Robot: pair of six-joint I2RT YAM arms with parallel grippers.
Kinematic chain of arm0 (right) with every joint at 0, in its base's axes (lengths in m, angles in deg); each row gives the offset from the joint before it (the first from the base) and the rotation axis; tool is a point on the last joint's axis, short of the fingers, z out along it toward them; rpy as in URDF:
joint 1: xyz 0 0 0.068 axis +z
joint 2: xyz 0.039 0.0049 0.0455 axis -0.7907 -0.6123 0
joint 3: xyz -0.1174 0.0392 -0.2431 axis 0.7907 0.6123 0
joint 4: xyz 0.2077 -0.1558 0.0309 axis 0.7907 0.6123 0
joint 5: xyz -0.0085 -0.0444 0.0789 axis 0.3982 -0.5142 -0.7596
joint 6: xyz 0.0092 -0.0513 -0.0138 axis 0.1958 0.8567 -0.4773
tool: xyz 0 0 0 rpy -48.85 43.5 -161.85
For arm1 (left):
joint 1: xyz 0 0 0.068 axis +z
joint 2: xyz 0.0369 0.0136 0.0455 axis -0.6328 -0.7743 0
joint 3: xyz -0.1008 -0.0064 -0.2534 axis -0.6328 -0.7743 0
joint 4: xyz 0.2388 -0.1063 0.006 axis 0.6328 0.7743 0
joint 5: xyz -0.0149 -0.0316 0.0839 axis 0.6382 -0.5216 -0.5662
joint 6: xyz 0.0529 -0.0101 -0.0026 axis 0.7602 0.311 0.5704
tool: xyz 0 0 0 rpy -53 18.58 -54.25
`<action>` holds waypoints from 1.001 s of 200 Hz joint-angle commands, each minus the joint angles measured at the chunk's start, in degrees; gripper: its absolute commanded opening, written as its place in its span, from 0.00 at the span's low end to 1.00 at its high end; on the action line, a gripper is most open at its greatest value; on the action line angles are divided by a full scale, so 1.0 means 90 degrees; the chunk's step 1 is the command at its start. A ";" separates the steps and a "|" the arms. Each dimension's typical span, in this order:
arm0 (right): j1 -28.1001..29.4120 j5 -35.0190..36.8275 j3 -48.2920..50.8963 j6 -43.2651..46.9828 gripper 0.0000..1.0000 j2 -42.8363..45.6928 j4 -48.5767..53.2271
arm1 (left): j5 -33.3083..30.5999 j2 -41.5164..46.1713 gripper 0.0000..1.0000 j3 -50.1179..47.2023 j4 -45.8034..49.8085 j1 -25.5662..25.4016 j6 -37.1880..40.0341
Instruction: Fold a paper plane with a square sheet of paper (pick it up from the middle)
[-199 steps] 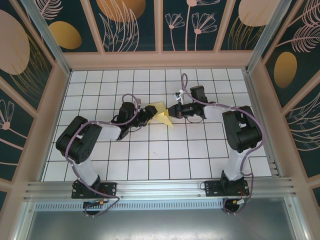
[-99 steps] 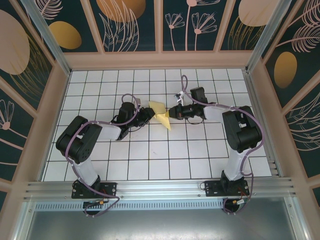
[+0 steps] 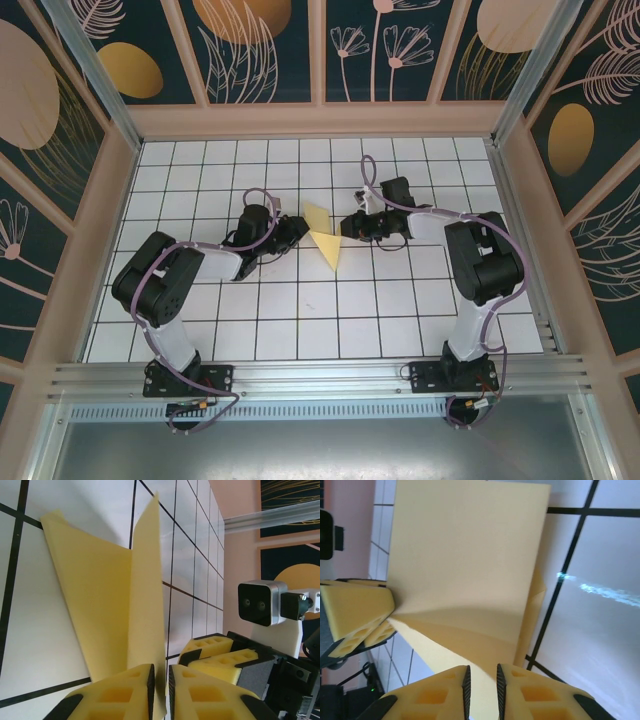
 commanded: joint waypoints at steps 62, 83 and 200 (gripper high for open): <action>0.0996 0.4026 0.1100 0.0459 0.60 0.1878 -0.1092 | -0.0223 0.0097 0.10 0.0118 0.0316 -0.0026 0.0209; 0.1490 0.4806 0.1745 0.0533 0.66 0.2433 -0.1906 | -0.0329 0.0200 0.08 0.0103 0.0420 -0.0026 0.0199; 0.3415 0.6751 0.2811 0.2716 0.52 0.1705 -0.4517 | -0.0474 0.0351 0.06 0.0160 0.0678 -0.0026 -0.0176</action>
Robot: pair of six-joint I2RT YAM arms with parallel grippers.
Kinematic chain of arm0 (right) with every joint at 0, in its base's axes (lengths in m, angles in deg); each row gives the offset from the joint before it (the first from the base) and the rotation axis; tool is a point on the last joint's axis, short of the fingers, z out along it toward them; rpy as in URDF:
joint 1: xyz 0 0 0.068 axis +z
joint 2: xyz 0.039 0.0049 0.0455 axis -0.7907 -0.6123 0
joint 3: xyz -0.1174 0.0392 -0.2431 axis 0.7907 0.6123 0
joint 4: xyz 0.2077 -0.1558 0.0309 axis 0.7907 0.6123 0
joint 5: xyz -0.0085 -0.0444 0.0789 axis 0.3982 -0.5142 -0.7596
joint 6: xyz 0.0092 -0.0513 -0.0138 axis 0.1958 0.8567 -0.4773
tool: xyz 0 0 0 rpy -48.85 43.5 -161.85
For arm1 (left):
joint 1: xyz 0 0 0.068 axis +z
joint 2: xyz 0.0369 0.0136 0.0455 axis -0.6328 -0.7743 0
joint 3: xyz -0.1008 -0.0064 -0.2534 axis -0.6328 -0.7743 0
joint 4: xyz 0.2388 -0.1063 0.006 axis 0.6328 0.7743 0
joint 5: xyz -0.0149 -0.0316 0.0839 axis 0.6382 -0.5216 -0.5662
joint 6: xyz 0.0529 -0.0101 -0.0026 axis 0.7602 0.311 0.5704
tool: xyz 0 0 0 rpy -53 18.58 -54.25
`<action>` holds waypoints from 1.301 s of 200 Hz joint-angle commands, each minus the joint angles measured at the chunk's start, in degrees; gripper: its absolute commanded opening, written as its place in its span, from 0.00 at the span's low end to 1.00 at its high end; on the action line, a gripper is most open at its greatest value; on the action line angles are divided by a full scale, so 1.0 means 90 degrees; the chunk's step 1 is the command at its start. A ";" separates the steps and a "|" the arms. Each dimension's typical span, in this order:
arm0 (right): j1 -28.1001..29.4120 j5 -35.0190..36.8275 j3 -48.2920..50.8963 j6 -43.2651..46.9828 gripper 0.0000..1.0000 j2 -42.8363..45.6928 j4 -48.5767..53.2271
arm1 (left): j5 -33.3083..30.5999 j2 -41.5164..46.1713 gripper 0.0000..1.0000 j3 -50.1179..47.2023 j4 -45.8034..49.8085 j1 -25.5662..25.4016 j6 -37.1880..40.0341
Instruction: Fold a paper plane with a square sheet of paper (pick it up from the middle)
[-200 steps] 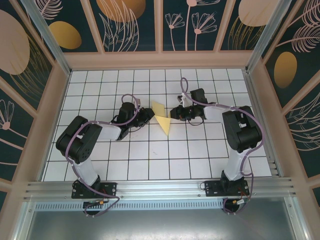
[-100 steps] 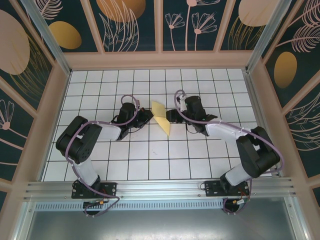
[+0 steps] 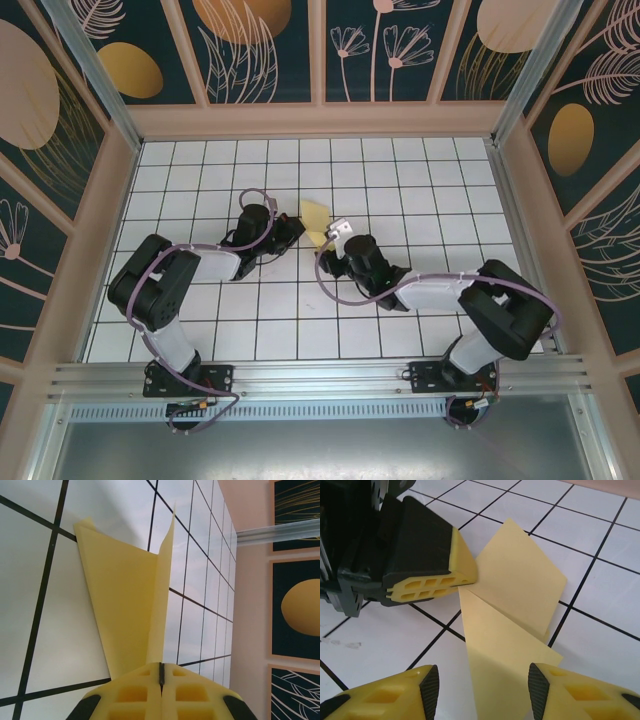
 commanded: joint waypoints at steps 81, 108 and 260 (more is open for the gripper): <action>0.0392 0.0867 -0.0219 0.1143 0.55 -0.1273 -0.1579 | -0.0093 0.0181 0.05 0.0212 0.0248 -0.0026 -0.0215; 0.0459 0.1080 -0.0311 0.1183 0.54 -0.1618 -0.1709 | -0.0093 0.0373 0.05 0.0208 0.0267 -0.0026 -0.0239; 0.0458 0.1688 -0.0659 0.1308 0.30 -0.2130 -0.2262 | -0.0159 0.0356 0.06 0.0208 0.0414 -0.0026 -0.0234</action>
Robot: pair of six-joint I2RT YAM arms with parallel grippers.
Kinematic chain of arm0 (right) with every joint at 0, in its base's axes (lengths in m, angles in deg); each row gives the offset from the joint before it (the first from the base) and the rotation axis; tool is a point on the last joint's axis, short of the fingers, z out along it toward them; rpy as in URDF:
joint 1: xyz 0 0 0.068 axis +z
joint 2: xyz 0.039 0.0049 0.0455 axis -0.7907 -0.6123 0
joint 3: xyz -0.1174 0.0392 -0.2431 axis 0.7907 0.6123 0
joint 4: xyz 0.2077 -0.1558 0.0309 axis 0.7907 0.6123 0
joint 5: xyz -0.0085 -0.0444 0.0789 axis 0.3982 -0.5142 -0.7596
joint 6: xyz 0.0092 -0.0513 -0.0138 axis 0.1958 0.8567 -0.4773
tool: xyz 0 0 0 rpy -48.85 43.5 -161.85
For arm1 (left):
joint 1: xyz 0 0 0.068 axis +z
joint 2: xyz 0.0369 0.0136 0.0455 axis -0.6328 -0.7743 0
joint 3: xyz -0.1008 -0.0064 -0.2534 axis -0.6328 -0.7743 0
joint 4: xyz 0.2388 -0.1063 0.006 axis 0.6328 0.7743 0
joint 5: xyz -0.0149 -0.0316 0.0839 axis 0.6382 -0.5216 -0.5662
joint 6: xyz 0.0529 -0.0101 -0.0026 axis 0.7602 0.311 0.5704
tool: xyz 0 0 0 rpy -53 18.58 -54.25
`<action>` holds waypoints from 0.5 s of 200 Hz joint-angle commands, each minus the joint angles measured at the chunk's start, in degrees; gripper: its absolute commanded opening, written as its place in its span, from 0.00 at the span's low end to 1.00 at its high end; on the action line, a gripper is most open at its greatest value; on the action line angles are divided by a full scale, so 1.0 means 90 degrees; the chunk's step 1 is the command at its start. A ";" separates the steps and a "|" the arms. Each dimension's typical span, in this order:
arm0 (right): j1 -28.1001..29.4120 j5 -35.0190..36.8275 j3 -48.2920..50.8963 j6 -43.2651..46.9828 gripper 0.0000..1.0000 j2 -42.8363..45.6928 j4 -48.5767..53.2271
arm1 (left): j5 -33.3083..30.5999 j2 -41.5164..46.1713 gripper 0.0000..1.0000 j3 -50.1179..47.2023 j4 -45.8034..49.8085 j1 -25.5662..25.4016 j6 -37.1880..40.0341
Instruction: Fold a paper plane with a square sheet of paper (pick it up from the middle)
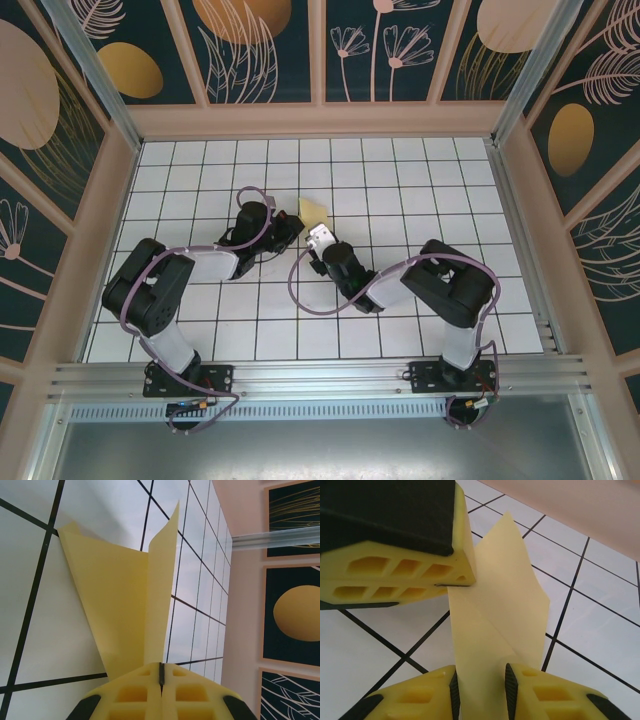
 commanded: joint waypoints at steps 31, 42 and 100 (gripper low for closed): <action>0.0025 -0.0041 -0.0090 0.0022 0.24 -0.0082 -0.0296 | -0.0115 0.0061 0.08 0.0155 0.0168 -0.0026 -0.0008; 0.0005 -0.0092 -0.0089 -0.0004 0.21 -0.0081 -0.0292 | -0.0108 0.0064 0.09 0.0147 0.0169 -0.0024 -0.0004; -0.0338 -0.1023 0.0075 -0.0599 0.06 0.0167 -0.0076 | -0.0404 0.0168 0.36 0.0208 0.0532 -0.0016 0.0289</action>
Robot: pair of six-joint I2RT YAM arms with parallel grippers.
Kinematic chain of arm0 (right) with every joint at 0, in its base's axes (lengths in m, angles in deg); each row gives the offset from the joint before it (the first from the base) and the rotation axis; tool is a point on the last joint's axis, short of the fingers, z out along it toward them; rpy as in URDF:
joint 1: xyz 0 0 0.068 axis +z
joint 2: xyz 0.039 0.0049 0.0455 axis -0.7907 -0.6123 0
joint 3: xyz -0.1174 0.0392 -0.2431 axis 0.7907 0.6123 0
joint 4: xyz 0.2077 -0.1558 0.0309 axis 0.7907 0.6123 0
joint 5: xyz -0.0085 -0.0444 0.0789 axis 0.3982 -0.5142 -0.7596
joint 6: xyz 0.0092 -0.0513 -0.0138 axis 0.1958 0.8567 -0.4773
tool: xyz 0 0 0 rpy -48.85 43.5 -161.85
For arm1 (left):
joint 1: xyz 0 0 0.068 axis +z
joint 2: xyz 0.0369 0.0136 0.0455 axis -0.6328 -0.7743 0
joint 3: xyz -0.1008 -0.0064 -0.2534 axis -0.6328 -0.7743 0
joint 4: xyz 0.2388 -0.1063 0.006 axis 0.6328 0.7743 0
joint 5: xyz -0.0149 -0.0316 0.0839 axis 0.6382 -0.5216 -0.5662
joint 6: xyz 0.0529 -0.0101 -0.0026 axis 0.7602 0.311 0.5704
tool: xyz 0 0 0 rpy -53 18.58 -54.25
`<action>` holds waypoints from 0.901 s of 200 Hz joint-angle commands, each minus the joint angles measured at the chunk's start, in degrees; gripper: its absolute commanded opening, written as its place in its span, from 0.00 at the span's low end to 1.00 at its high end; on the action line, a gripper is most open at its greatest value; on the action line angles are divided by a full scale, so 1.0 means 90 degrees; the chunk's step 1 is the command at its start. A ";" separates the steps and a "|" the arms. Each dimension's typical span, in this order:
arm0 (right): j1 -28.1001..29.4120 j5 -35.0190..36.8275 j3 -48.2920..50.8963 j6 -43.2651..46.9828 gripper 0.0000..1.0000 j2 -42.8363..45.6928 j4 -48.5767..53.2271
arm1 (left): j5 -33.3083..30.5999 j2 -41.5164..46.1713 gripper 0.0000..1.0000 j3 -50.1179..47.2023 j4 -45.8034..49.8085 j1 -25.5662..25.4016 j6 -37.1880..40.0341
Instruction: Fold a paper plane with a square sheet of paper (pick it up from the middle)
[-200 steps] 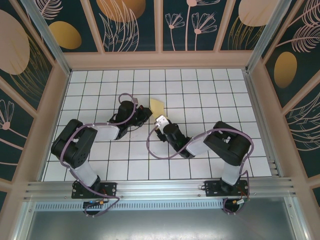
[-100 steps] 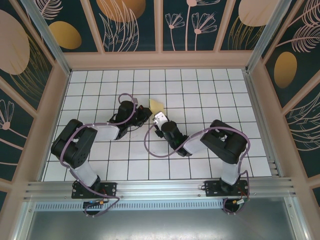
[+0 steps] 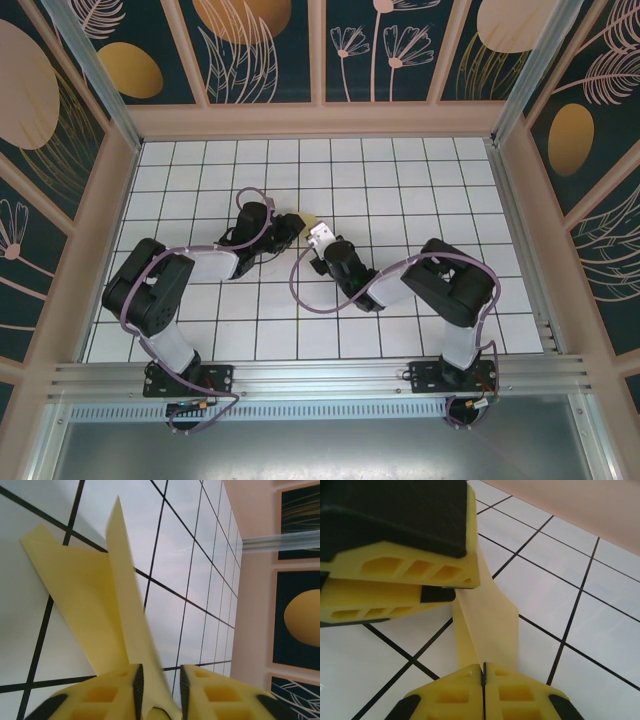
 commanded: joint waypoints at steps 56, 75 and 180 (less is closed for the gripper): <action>-0.0847 -0.2316 0.0284 -0.1474 0.00 0.0419 0.0086 | -0.0642 0.0478 0.72 0.0060 0.0340 0.0052 0.0655; -0.1031 -0.2787 0.0344 -0.1827 0.00 0.0435 0.0020 | -0.0792 0.0661 0.80 -0.0041 0.0330 0.0062 0.0853; -0.2026 -0.4882 0.0404 -0.4349 0.00 0.0165 -0.0476 | -0.0225 0.0363 0.76 -0.0255 -0.0241 0.0071 0.1619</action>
